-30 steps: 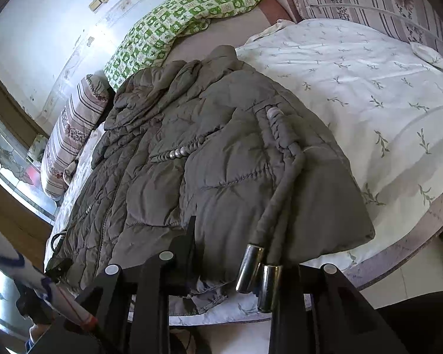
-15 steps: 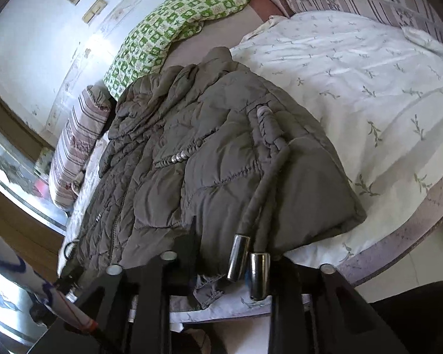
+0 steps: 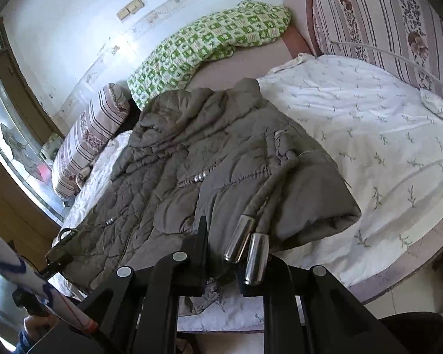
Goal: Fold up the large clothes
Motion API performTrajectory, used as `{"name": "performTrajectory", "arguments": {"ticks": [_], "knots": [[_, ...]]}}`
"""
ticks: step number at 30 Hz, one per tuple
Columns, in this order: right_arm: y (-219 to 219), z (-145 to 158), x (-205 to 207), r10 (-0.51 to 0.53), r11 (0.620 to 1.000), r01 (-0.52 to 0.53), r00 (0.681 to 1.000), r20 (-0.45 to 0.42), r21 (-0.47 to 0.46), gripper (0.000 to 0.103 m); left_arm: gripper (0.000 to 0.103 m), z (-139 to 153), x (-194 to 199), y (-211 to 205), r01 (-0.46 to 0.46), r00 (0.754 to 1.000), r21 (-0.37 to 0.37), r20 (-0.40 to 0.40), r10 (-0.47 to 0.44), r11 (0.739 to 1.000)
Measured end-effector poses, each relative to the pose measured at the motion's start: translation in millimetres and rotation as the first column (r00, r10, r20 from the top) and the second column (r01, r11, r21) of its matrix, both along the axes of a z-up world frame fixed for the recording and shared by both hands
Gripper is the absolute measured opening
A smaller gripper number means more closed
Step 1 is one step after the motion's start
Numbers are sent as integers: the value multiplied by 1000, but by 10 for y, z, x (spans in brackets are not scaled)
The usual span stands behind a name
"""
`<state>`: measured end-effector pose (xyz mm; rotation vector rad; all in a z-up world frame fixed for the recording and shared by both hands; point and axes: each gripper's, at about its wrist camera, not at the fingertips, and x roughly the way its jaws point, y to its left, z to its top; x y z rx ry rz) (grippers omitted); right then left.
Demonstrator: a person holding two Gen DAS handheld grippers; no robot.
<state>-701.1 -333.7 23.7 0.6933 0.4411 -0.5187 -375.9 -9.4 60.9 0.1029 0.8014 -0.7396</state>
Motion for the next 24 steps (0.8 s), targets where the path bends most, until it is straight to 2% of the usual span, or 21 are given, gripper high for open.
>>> {"name": "performTrajectory", "arguments": {"ticks": [6, 11, 24], "knots": [[48, 158, 4, 11, 998, -12, 1000, -2, -56, 14, 20, 208, -49, -28, 14, 999, -17, 47, -14, 1000], [25, 277, 15, 10, 998, -10, 1000, 16, -57, 14, 20, 291, 30, -22, 13, 999, -37, 39, -12, 999], [-116, 907, 229, 34, 987, -23, 997, 66, -160, 14, 20, 755, 281, -167, 33, 992, -103, 121, -20, 994]]}}
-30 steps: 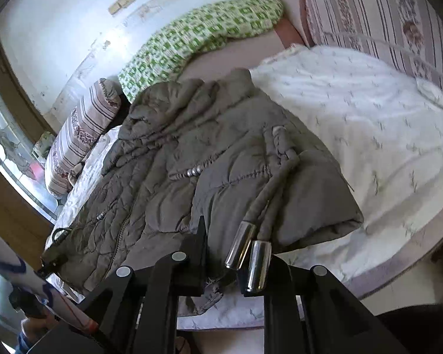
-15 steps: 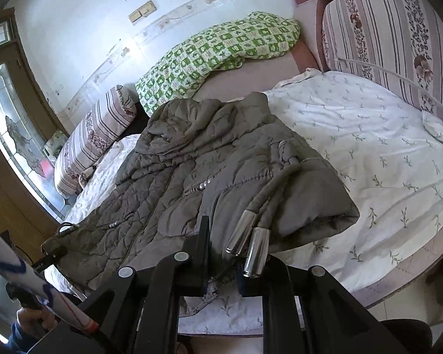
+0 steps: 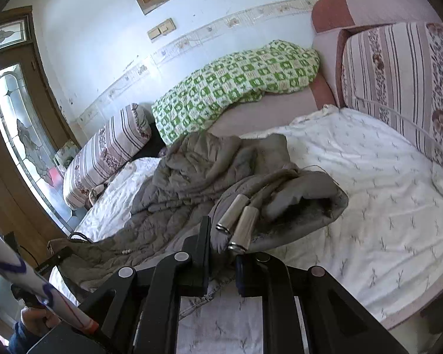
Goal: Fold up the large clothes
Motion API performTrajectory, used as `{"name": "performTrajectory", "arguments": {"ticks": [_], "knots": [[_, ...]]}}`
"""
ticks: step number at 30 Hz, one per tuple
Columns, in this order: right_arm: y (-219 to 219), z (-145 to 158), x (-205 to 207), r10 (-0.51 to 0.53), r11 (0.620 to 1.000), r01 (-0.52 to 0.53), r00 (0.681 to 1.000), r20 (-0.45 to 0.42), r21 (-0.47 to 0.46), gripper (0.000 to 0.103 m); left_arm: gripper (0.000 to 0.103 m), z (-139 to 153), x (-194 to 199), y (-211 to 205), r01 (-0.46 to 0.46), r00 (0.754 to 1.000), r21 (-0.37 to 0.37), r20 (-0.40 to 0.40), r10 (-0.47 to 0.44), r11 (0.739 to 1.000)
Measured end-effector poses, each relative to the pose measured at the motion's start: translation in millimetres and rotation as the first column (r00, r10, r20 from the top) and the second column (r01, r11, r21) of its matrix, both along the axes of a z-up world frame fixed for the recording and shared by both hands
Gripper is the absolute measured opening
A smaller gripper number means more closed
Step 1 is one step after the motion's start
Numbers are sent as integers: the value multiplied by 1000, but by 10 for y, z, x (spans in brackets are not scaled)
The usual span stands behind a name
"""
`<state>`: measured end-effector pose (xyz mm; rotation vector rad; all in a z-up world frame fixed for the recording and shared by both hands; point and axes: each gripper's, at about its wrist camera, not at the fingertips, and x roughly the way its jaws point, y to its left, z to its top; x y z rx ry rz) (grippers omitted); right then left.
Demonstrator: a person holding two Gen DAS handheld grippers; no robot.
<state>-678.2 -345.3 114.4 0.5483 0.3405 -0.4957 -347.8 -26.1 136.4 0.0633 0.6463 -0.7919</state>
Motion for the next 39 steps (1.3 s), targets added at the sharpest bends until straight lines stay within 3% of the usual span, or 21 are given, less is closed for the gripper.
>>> {"name": "performTrajectory", "arguments": {"ticks": [11, 17, 22, 26, 28, 34, 39], "knots": [[-338, 417, 322, -7, 997, 8, 1000, 17, -74, 13, 20, 398, 292, -326, 18, 999, -44, 45, -16, 999], [-806, 702, 818, -9, 996, 11, 1000, 25, -85, 13, 20, 600, 594, -672, 19, 998, -51, 68, -16, 999], [-1376, 835, 1419, -20, 999, 20, 1000, 22, -29, 13, 22, 762, 1125, -1146, 16, 999, -67, 43, -13, 998], [-1898, 795, 1908, -43, 998, 44, 999, -13, 37, 13, 42, 904, 1588, -1511, -19, 1000, -99, 12, 20, 995], [-2174, 731, 2111, -65, 995, 67, 997, -28, 73, 13, 61, 1037, 1786, -1593, -49, 998, -123, 23, 52, 991], [-2819, 445, 2642, -118, 983, 130, 989, -94, 131, 13, 63, 1364, 2087, -1692, -83, 993, -164, 72, 96, 983], [-3131, 156, 2902, -143, 970, 166, 980, -140, 176, 14, 63, 1279, 2044, -1990, -18, 995, -114, 91, 28, 993]]}}
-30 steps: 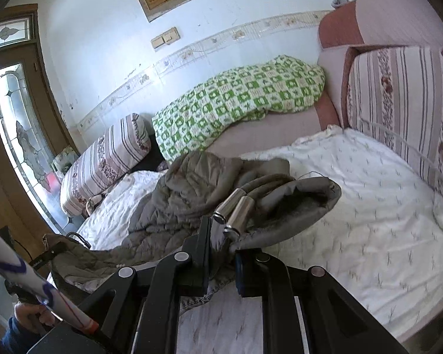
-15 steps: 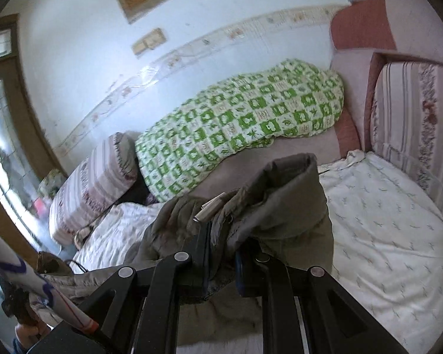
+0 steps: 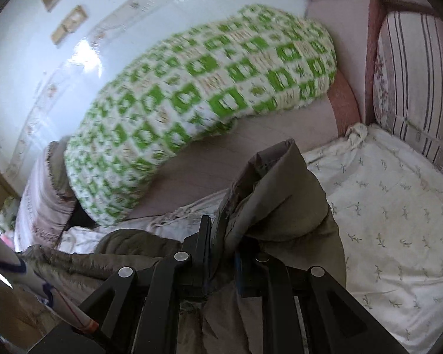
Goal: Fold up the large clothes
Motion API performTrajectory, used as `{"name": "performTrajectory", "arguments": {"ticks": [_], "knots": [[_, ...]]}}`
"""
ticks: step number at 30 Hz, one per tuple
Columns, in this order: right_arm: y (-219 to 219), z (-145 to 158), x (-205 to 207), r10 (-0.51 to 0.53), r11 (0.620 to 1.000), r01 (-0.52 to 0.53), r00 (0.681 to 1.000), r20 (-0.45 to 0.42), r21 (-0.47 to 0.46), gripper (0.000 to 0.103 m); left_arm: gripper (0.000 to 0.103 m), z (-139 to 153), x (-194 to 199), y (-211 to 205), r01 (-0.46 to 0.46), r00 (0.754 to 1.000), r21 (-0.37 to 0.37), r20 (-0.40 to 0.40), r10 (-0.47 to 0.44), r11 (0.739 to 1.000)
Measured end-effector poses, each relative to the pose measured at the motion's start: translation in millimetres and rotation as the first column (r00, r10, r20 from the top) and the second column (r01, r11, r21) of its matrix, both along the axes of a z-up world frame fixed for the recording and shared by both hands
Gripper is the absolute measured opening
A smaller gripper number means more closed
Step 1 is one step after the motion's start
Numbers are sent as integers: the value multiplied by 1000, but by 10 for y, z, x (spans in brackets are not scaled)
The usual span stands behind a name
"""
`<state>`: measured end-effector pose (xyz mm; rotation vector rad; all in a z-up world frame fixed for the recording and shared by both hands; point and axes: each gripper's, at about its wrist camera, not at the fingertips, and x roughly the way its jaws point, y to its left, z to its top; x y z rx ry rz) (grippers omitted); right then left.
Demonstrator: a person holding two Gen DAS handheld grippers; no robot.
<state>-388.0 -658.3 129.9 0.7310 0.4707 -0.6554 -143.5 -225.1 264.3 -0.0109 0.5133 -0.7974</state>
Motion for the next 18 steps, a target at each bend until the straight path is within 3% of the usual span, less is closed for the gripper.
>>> {"name": "performTrajectory", "arguments": {"ticks": [3, 6, 8, 10, 14, 18], "knots": [[-133, -170, 181, 7, 1000, -6, 999, -34, 27, 15, 63, -260, -117, -348, 85, 996, 62, -31, -83, 994], [-220, -281, 263, 30, 996, -29, 999, -12, 81, 30, 63, -656, -190, -780, 161, 985, 135, -77, -152, 978], [-272, -253, 177, 22, 993, -30, 997, 73, 116, 60, 63, -926, -197, -1022, 174, 982, 183, -101, -157, 968], [-273, -152, 39, 14, 995, -25, 993, 115, 95, 72, 63, -1151, -166, -1186, 179, 981, 217, -118, -156, 960], [-147, 10, -154, 93, 993, -102, 987, 133, 58, 72, 63, -1445, -54, -1296, 164, 984, 257, -112, -140, 952], [273, -99, -131, 205, 979, -204, 979, 12, -21, 72, 63, -1561, 34, -1330, 154, 984, 262, -131, -123, 953]]}}
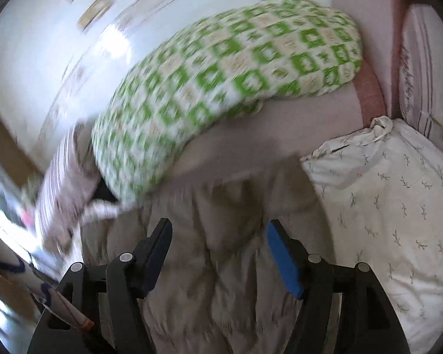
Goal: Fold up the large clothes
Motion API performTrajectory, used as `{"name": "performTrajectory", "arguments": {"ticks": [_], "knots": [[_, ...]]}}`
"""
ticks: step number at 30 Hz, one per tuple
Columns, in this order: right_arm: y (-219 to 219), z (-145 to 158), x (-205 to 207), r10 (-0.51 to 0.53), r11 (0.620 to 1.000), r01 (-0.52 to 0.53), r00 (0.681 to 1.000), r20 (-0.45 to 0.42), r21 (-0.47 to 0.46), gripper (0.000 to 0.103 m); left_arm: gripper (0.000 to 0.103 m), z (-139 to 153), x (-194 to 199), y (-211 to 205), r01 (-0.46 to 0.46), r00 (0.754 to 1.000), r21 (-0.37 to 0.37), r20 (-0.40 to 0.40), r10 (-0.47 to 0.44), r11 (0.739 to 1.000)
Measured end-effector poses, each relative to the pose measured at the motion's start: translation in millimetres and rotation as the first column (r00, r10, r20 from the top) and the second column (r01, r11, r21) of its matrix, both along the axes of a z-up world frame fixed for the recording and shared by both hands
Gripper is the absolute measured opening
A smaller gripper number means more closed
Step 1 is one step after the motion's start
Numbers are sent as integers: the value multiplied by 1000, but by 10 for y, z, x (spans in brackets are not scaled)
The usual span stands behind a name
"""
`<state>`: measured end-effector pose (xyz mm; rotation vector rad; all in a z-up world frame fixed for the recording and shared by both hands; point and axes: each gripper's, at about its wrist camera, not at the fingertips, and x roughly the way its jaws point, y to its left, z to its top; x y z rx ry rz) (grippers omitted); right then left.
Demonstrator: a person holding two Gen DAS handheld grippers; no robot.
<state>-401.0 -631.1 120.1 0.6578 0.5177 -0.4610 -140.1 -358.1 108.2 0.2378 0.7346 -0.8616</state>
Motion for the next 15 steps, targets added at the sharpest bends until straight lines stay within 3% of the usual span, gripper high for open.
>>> {"name": "performTrajectory", "arguments": {"ticks": [2, 7, 11, 15], "knots": [[181, -155, 78, 33, 999, -36, 997, -68, -35, 72, 63, -57, 69, -53, -16, 1000, 18, -12, 16, 1000], [373, -662, 375, 49, 993, -74, 967, -249, -94, 73, 75, -244, 223, -201, -41, 999, 83, -31, 44, 996], [161, -911, 471, 30, 999, -33, 966, -255, -7, 75, 80, -353, 380, -303, -52, 997, 88, -59, 58, 995], [57, -1024, 527, 4, 1000, -1, 964, -267, 11, 75, 87, -451, 485, -404, -71, 994, 107, -74, 79, 992]]}}
